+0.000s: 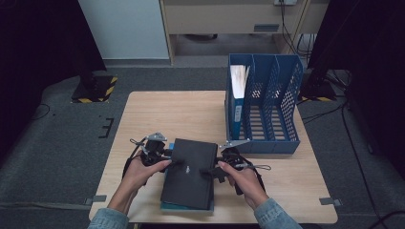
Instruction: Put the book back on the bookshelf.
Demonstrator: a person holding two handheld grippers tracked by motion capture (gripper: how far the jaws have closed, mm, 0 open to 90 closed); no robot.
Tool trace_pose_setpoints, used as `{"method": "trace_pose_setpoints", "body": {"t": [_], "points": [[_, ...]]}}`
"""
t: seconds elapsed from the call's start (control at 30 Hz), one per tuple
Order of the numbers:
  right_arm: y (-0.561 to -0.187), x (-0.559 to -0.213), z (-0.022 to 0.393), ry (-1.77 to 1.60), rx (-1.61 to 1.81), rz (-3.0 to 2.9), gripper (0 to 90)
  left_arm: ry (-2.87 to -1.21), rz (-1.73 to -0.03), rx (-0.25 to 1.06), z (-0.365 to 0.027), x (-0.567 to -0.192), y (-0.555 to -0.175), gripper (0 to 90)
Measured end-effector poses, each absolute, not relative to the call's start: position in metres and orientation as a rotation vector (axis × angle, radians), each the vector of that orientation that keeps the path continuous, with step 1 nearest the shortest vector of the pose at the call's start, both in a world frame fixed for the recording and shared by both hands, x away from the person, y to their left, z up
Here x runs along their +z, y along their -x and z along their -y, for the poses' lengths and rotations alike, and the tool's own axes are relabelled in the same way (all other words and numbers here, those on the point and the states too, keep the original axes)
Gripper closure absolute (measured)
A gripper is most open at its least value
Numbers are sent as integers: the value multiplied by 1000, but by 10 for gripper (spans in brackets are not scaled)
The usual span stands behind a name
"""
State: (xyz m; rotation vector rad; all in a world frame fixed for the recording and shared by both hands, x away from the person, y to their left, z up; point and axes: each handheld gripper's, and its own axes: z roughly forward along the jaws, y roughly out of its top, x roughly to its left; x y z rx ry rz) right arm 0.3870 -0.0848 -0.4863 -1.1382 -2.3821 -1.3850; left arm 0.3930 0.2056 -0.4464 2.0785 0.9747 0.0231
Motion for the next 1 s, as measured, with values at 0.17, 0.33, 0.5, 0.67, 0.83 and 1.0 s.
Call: {"method": "trace_pose_setpoints", "body": {"t": [0.17,0.33,0.5,0.67,0.83,1.0], "points": [[-390,-468,82,1123,-1396,2445,126,-2076,-968,59,-211,-433,-391,437],[-394,-449,77,1101,-1421,2500,173,-2050,-978,97,-218,-423,-389,457],[-398,-437,71,1063,-1407,2563,182,-2032,-975,117,-225,-417,-387,498],[-399,-431,69,1040,-1408,2578,199,-2027,-982,114,-229,-415,-386,513],[-399,-424,66,1016,-1401,2599,211,-2042,-985,107,-233,-410,-387,524],[-399,-418,63,997,-1410,2627,221,-2036,-991,125,-235,-407,-385,528]]}}
